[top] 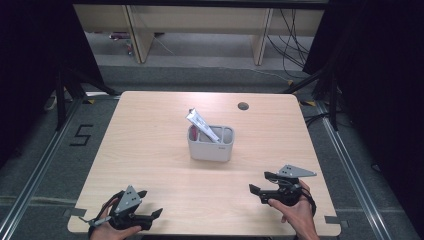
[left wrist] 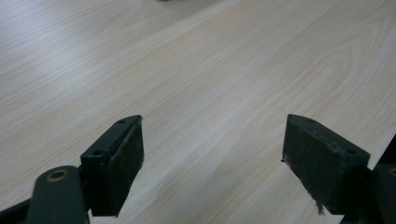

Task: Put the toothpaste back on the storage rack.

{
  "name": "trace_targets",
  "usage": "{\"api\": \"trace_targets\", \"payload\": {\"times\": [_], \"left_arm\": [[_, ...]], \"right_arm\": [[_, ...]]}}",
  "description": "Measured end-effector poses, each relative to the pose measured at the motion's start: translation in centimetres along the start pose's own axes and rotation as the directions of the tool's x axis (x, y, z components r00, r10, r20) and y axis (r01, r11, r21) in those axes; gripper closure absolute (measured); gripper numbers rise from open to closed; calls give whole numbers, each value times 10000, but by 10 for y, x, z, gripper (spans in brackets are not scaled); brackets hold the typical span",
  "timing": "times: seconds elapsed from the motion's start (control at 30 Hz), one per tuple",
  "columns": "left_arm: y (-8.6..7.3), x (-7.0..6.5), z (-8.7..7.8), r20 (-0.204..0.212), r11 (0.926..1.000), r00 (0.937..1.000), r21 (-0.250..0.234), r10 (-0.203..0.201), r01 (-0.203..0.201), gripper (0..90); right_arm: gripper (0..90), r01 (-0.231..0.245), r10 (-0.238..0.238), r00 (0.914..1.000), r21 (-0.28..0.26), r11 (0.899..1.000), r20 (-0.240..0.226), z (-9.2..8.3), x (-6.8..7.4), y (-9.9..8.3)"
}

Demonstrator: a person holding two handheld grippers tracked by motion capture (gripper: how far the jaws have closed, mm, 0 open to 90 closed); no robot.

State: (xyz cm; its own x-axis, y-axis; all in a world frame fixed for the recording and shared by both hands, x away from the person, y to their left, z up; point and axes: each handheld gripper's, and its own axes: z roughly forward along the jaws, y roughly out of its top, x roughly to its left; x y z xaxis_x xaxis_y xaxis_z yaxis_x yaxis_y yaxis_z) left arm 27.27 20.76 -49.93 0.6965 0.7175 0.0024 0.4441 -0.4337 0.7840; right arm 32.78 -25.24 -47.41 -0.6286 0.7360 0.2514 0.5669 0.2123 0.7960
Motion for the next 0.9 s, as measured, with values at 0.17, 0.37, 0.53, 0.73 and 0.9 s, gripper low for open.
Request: {"api": "trace_targets", "payload": {"times": [0.17,0.37,0.53,0.73,0.9], "left_arm": [[0,-2,3,52,9996,9997,-138,-238,239,200],[1,-2,1,-38,9999,9999,-74,-98,98,199],[2,-1,-1,18,10000,10000,-20,47,-47,199],[2,0,-2,1,10000,10000,-32,63,-63,196],[2,-2,0,2,9996,9999,-215,-158,158,194]], "right_arm": [[174,232,-233,9995,43,9997,235,-1,-1,-6],[175,4,-6,9999,205,9998,107,-3,3,-14],[175,-91,91,10000,184,9998,4,-5,4,-18],[172,417,-419,9991,169,9990,112,-7,3,-24],[168,397,-400,9992,403,9984,51,-9,4,-30]]}}
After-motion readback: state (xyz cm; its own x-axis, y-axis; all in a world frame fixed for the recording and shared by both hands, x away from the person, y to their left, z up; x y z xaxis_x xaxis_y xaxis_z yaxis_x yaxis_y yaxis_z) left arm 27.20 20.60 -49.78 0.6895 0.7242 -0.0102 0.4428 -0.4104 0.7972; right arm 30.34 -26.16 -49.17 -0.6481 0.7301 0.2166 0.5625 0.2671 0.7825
